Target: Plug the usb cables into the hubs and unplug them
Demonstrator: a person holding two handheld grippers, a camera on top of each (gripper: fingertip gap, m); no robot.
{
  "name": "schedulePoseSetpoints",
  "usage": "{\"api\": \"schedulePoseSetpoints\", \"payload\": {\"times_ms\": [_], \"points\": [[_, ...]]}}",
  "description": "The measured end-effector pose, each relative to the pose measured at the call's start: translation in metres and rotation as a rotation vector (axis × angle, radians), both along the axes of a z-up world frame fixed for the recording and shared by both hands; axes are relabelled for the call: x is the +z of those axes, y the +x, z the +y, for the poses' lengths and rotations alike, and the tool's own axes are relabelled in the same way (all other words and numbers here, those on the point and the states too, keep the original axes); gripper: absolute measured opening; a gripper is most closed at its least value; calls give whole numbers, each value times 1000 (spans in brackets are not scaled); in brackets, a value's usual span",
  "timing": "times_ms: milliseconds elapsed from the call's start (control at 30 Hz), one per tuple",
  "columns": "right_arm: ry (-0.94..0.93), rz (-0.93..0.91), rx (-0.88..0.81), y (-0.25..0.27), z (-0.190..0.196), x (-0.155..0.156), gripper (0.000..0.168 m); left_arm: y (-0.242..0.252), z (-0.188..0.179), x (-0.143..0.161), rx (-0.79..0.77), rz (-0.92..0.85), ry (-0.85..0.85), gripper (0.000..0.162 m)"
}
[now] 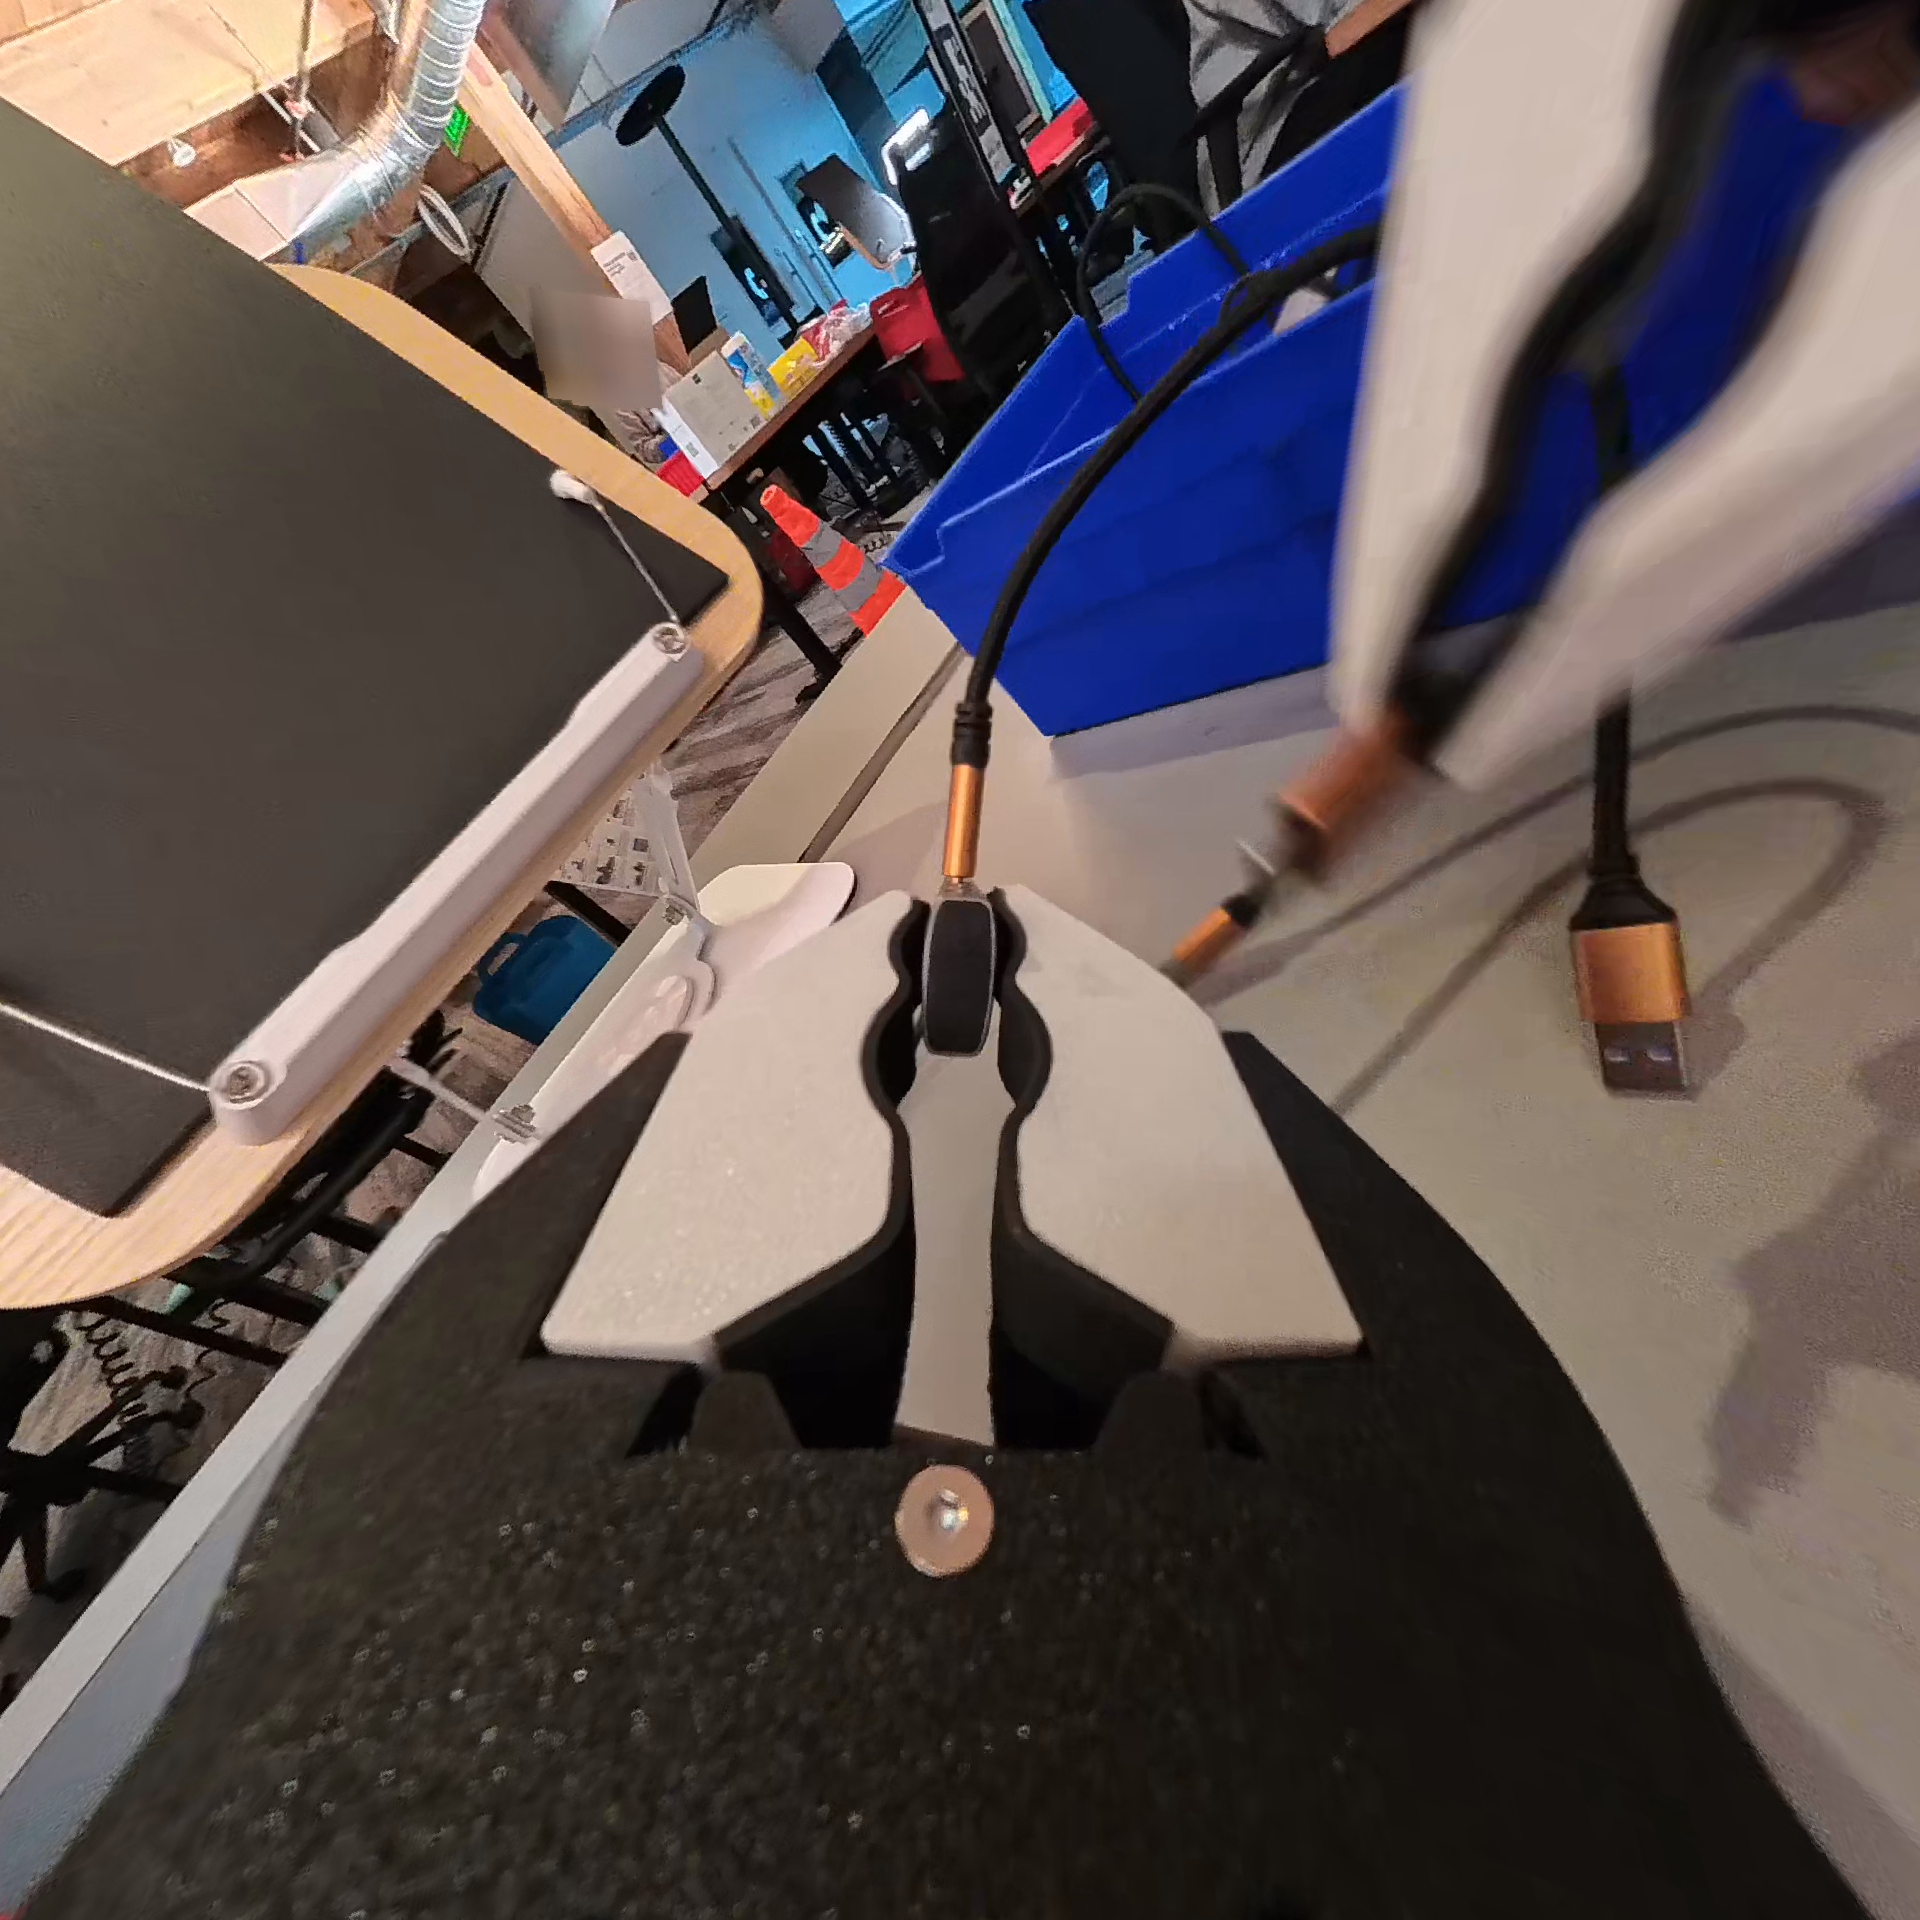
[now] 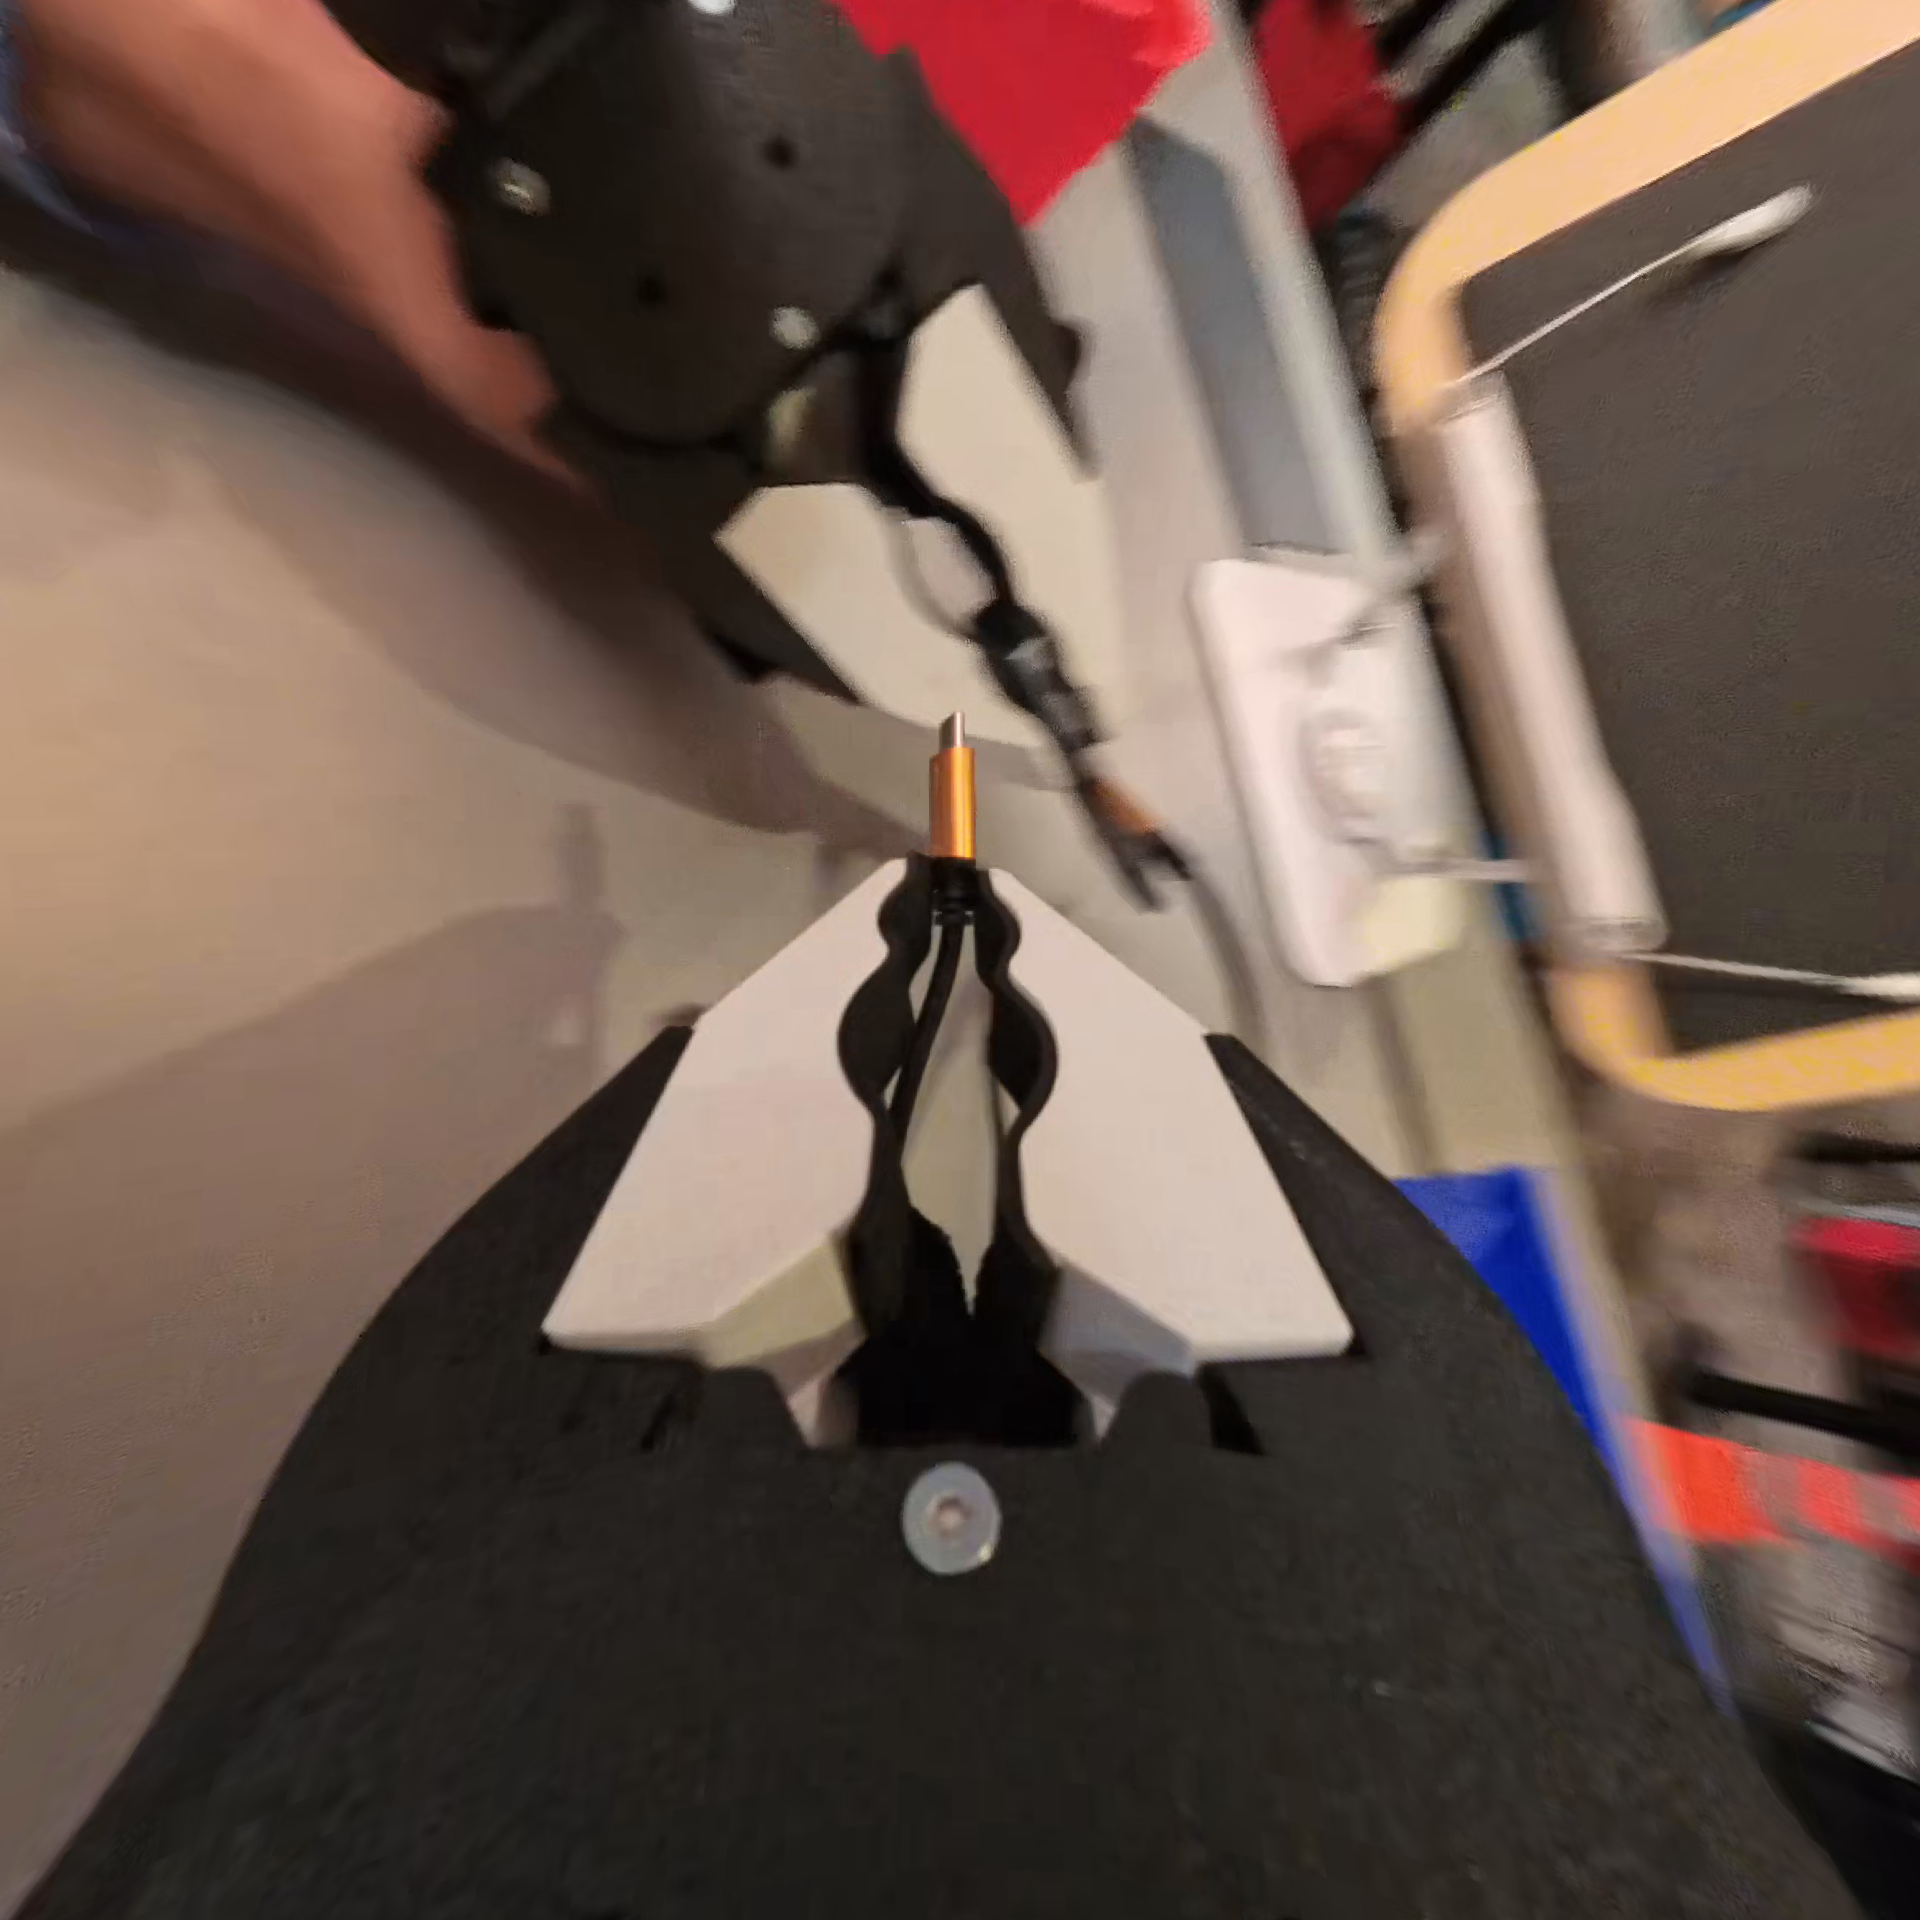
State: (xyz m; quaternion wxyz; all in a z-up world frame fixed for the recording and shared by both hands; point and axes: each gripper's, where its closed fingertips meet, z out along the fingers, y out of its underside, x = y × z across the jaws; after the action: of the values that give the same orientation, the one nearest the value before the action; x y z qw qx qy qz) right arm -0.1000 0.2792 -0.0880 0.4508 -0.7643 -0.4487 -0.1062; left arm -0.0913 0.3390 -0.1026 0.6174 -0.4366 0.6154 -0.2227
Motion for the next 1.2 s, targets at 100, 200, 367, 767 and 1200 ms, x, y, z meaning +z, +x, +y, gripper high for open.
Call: {"api": "schedulePoseSetpoints", "payload": {"times_ms": [100,200,367,767,1200], "points": [[167,-249,-8,9,11,32,6,-1,-4,1,-33,-1,-59,10],[216,-486,13,12,23,30,5,-1,-5,2,-42,-3,-63,10],[235,-758,92,10,32,8,5,1,-9,-2,-34,35,23,10],[185,-862,140,13,23,2,5,5,-12,-12,-28,86,90,10],[215,-942,170,9,23,3,5,4,-12,-12,-31,85,87,10]]}}
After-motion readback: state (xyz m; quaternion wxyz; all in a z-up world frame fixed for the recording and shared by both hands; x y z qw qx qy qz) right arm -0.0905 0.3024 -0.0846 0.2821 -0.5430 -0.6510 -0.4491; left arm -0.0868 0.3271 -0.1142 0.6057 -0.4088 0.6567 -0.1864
